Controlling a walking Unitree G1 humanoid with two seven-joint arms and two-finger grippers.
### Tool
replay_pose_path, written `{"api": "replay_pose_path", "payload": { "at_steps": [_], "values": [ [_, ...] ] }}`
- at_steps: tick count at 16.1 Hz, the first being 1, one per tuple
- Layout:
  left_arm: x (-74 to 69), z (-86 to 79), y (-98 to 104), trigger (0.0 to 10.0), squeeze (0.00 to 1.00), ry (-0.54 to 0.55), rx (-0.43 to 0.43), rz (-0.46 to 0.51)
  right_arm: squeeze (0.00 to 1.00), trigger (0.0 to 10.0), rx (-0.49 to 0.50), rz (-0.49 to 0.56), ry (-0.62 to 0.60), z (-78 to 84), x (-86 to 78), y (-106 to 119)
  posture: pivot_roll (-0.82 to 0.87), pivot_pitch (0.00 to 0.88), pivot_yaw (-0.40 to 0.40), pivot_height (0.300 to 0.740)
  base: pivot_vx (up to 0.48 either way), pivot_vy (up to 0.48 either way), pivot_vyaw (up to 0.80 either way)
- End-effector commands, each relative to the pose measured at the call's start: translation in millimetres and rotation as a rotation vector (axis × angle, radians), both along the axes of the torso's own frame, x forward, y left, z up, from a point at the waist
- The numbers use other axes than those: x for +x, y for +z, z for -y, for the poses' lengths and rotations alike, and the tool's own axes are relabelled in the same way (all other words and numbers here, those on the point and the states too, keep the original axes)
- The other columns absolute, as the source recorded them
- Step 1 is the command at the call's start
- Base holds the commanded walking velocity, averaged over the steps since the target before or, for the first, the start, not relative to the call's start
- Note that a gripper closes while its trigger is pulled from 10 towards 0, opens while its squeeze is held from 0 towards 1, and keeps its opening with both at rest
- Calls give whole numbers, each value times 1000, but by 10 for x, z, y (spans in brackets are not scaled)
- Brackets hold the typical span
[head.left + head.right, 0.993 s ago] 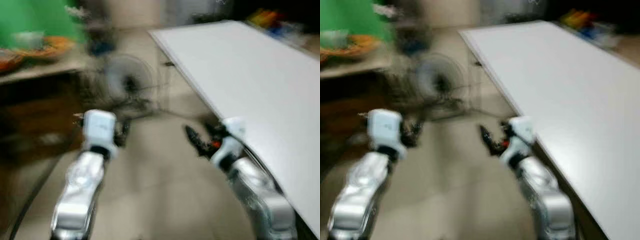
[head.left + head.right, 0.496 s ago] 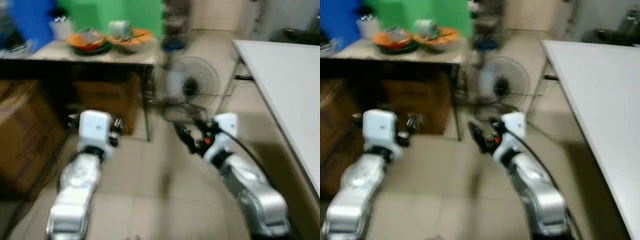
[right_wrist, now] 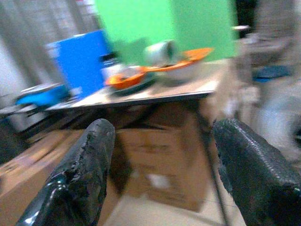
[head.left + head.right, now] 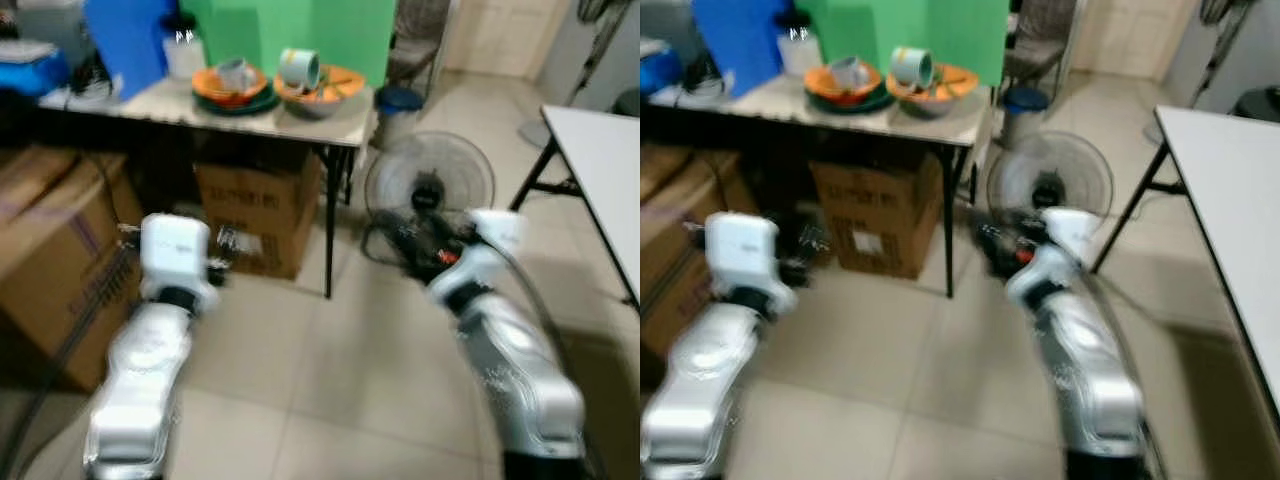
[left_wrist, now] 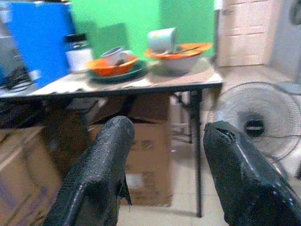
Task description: Setting the table
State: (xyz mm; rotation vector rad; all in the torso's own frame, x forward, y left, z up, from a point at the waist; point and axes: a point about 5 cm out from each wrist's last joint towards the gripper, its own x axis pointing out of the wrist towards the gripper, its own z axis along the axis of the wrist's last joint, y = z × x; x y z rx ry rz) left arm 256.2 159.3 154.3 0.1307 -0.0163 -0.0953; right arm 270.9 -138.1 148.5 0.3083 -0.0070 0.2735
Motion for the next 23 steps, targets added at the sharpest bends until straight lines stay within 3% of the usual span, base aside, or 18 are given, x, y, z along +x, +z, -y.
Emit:
{"api": "replay_pose_path", "payload": {
  "at_steps": [1, 3, 7, 23],
  "values": [
    [3, -83, 35, 10000, 0, 26, 14, 15, 0, 10000, -45, 74, -75, 10, 33, 80, 176, 0, 17, 727, 386, 0, 0],
    [-1, -85, 33, 10000, 0, 28, 7, 16, 0, 10000, -63, -42, 8, -22, -15, -60, 174, 0, 15, 727, 409, 0, 0],
    [-51, -108, 6, 10000, 0, 32, 16, 7, 0, 10000, -55, -144, 76, -90, -89, -215, 187, 0, 12, 727, 408, 0, 0],
    [-40, -58, 67, 10000, 0, -27, 54, 18, 0, 10000, -91, -98, 110, -292, -36, -86, 203, 0, 20, 727, 407, 0, 0]
  ]
}}
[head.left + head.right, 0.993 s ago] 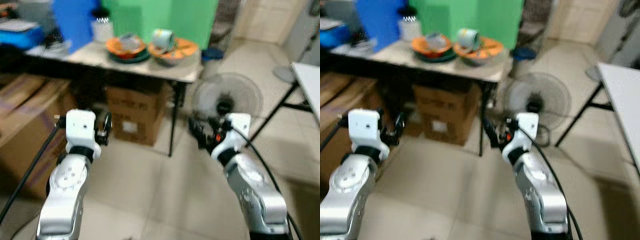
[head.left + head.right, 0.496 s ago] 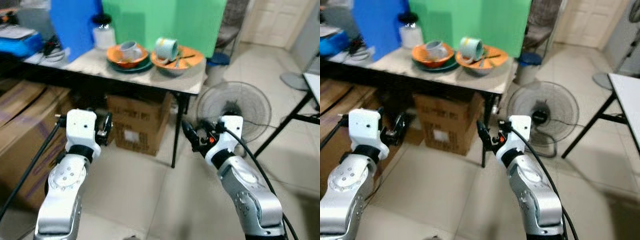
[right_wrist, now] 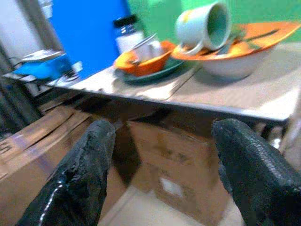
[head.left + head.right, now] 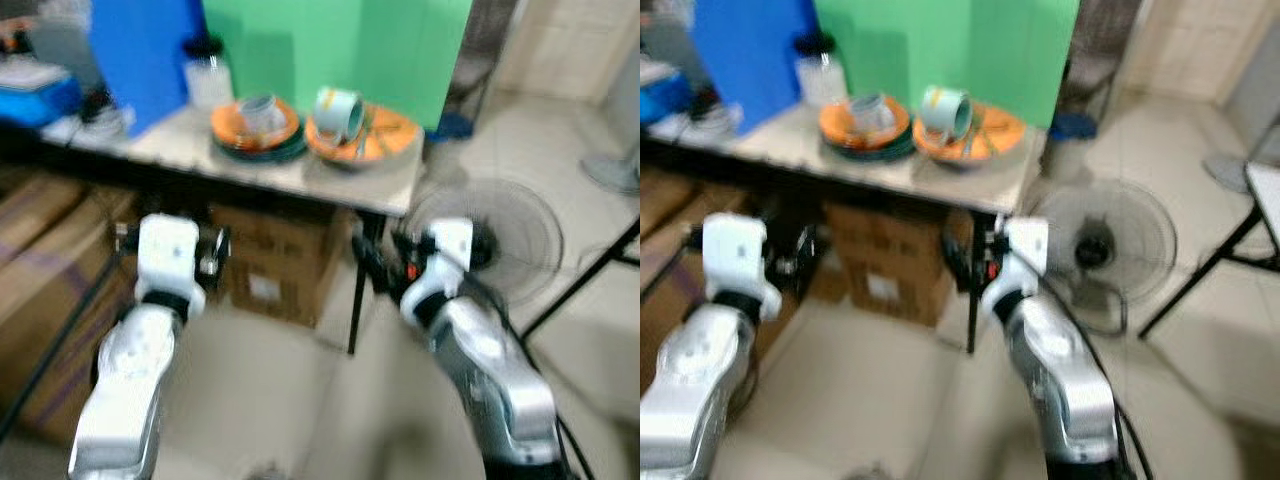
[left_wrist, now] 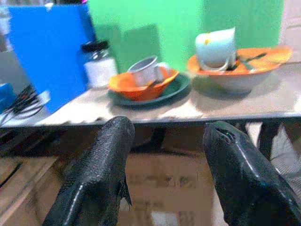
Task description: Setting the table
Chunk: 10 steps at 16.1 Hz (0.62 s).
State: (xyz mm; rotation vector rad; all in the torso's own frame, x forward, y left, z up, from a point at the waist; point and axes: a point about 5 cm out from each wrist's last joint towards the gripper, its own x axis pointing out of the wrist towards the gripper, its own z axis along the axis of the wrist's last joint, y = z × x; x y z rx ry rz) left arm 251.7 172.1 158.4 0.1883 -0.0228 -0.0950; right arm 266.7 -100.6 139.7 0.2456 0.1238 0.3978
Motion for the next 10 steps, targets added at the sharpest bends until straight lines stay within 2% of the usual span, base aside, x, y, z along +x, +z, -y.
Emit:
{"api": "replay_pose_path", "payload": {
  "at_steps": [1, 10],
  "values": [
    [0, 72, 25, 10000, 0, -29, -1, 8, 0, 10000, -17, 7, -24, 67, 4, 5, 203, 0, 19, 727, 409, 0, 0],
    [-10, 78, 22, 10000, 0, -38, 15, 5, 0, 10000, -35, 30, 0, 25, 13, 42, 208, 0, 16, 727, 407, 0, 0]
  ]
}}
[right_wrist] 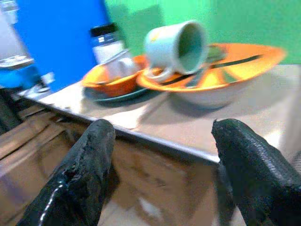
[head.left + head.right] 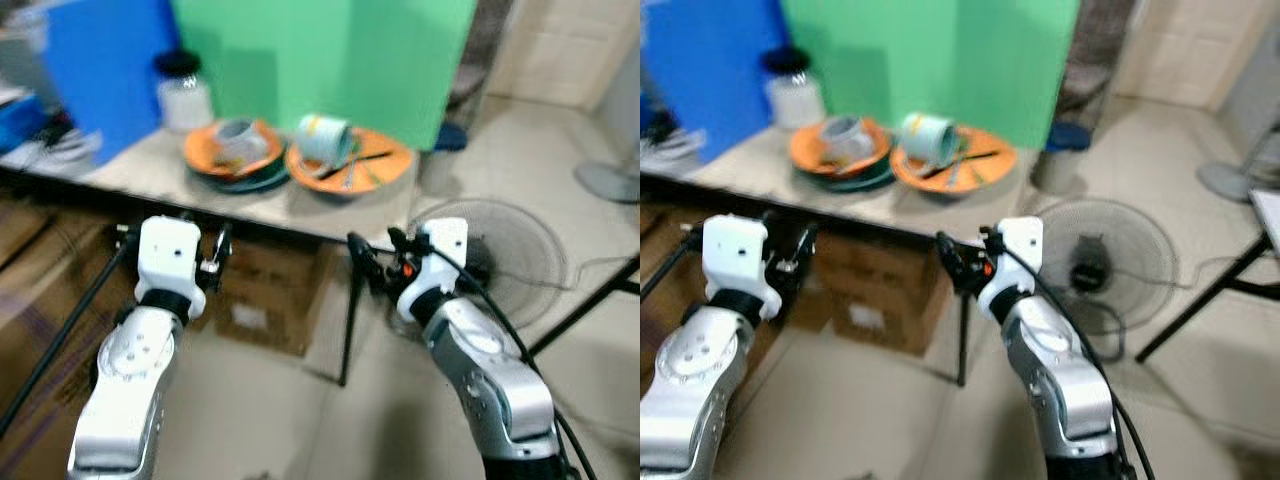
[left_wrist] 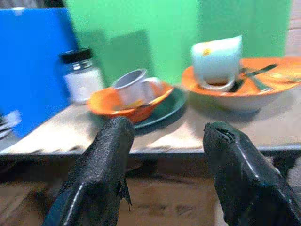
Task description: Setting the table
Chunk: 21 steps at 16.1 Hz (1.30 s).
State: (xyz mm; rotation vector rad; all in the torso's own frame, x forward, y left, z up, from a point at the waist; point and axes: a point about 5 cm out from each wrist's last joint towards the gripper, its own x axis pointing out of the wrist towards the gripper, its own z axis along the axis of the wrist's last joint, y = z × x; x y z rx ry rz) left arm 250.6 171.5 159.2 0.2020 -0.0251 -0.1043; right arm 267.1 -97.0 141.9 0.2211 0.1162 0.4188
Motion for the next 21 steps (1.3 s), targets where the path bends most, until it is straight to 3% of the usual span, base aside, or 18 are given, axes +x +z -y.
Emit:
{"api": "replay_pose_path", "payload": {
  "at_steps": [1, 18, 19, 20, 21],
  "values": [
    [2, 73, 15, 10000, 0, -29, 3, 3, 0, 10000, -16, 18, -17, 55, 12, 24, 208, 0, 16, 727, 405, 0, 0],
    [19, 92, 16, 10000, 0, -65, 26, -6, 0, 10000, -16, 68, 15, -6, 118, 134, 233, 0, 4, 727, 402, 0, 0],
    [-18, 125, 10, 10000, 0, -111, 32, -12, 404, 10000, -8, 70, 21, -15, 135, 166, 237, 0, 2, 727, 0, 0, 0],
    [-25, 130, 11, 10000, 0, -119, 31, -12, 1000, 10000, -4, 72, 20, -16, 144, 177, 239, 0, 1, 727, 0, 0, 0],
    [-32, 133, 9, 10000, 0, -126, 34, -14, 1000, 10000, -1, 75, 21, -20, 163, 196, 242, 0, 1, 727, 0, 0, 0]
  ]
}}
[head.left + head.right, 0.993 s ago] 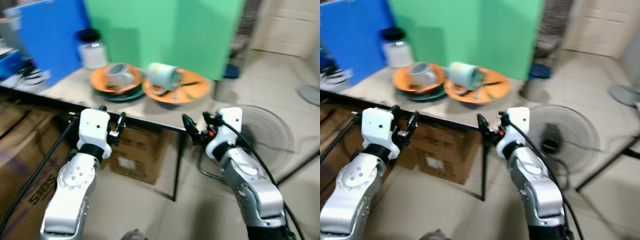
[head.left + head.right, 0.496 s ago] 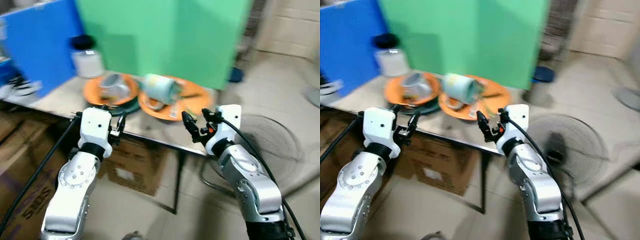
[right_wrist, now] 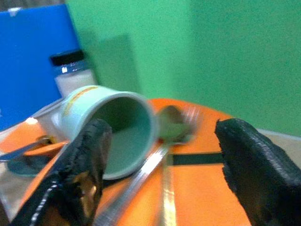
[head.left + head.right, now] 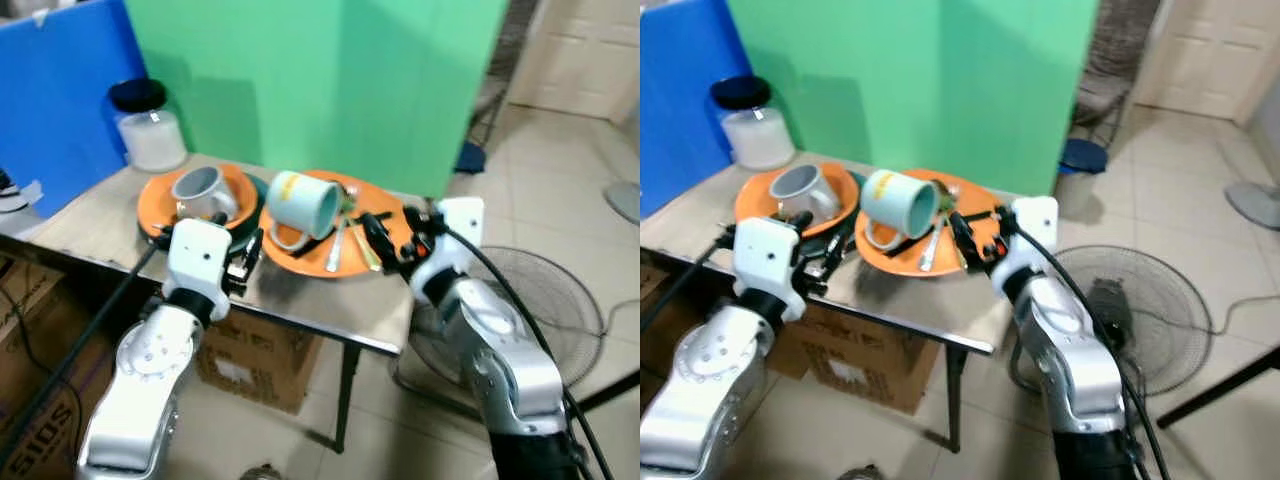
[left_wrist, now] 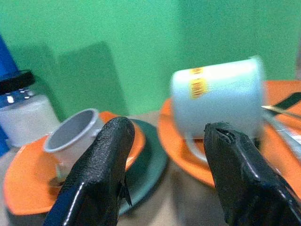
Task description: Setting the table
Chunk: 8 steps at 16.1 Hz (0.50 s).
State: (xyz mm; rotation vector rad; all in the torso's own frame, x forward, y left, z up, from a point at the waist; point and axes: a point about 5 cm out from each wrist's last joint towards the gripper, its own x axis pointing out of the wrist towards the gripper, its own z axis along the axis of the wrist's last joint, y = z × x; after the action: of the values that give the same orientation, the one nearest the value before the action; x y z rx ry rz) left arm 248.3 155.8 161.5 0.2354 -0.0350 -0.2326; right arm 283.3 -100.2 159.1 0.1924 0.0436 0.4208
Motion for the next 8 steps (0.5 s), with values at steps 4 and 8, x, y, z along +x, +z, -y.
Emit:
{"api": "replay_pose_path", "payload": {
  "at_steps": [4, 8],
  "values": [
    [-3, 16, 6, 10000, 0, -97, 65, -20, 725, 10000, -117, -20, 79, -150, 149, 54, 244, 0, 4, 727, 0, 0, 0],
    [-8, 5, 30, 10000, 0, -254, 102, -63, 0, 10000, -222, -125, 138, -225, 393, 60, 240, 0, 11, 727, 0, 0, 0]
  ]
}}
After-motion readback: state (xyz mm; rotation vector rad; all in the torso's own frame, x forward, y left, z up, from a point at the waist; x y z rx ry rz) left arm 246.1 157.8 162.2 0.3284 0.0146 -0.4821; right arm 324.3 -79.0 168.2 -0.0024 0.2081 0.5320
